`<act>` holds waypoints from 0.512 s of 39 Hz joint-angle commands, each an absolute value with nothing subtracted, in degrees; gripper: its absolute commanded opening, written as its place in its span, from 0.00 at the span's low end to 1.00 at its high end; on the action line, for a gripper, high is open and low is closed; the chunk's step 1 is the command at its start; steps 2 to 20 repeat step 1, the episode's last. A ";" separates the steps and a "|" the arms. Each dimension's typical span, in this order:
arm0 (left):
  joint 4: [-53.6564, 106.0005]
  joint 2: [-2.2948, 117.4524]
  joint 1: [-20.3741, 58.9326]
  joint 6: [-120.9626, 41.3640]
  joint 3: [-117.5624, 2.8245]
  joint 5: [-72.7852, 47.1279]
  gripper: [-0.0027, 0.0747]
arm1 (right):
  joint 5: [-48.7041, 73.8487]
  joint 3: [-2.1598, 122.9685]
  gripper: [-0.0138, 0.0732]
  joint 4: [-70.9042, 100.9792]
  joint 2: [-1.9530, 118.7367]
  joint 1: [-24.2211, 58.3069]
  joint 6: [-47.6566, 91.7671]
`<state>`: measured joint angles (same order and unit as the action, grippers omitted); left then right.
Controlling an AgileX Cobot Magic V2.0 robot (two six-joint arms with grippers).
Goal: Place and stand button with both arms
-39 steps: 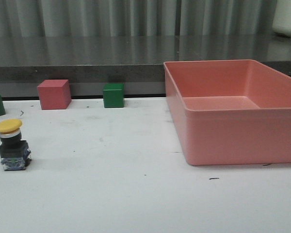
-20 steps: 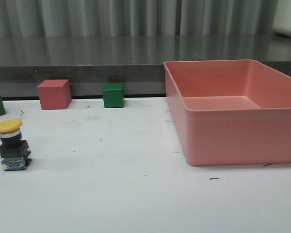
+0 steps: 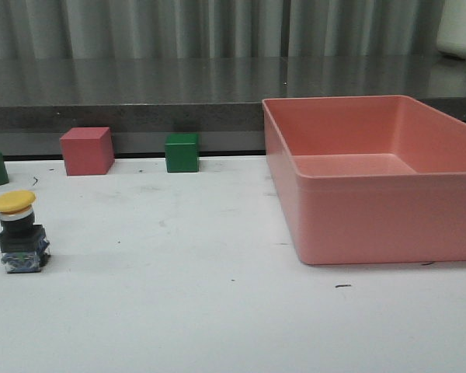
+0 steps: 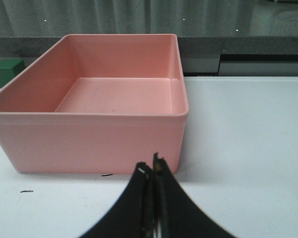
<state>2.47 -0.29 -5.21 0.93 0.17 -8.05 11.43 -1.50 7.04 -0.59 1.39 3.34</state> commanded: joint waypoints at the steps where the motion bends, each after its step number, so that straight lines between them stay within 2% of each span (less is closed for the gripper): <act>1: 2.95 -1.67 -5.38 0.92 0.57 -3.03 0.01 | 7.22 -1.27 0.08 7.26 -1.59 1.61 3.69; 20: 2.95 -1.67 -5.38 0.92 0.57 -3.03 0.01 | 7.22 -1.27 0.08 7.26 -1.59 1.61 3.69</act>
